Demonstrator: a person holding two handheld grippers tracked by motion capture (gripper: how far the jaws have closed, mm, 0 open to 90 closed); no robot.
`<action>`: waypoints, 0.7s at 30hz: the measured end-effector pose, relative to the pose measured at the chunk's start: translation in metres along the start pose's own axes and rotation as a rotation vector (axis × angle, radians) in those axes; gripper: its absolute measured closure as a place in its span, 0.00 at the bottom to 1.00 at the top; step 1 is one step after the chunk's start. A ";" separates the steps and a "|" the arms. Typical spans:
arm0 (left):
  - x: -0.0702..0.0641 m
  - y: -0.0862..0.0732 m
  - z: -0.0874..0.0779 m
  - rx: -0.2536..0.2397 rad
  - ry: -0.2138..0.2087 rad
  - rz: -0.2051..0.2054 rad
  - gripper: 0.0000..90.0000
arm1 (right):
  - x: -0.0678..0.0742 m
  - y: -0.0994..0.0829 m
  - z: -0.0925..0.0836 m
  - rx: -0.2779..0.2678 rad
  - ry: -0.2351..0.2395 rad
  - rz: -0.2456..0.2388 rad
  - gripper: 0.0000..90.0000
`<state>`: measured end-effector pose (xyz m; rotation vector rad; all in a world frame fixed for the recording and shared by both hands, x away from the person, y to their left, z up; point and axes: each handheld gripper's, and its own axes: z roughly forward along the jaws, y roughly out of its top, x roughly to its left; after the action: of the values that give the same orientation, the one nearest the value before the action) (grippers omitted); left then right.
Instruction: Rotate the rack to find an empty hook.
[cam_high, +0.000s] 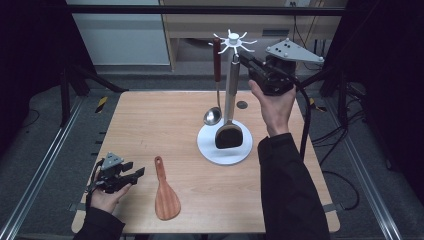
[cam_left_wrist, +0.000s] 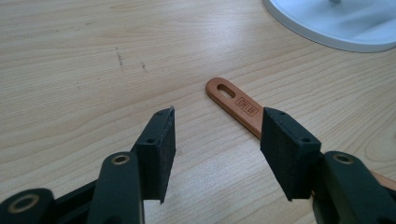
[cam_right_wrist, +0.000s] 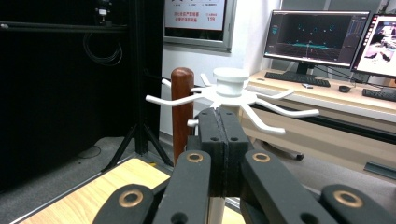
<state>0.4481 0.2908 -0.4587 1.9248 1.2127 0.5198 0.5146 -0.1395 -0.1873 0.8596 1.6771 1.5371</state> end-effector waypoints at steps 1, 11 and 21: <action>0.000 0.000 0.000 0.001 0.000 -0.001 0.50 | 0.000 -0.001 -0.002 -0.001 -0.001 0.004 1.00; -0.005 0.001 0.000 -0.002 -0.011 -0.009 0.49 | 0.000 -0.053 -0.040 0.056 0.001 0.000 0.82; -0.013 0.004 0.000 0.016 -0.022 -0.010 0.47 | -0.014 -0.143 -0.069 0.205 -0.016 0.048 0.69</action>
<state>0.4446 0.2781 -0.4543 1.9319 1.2150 0.4841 0.4616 -0.1992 -0.3249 1.0213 1.8370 1.4027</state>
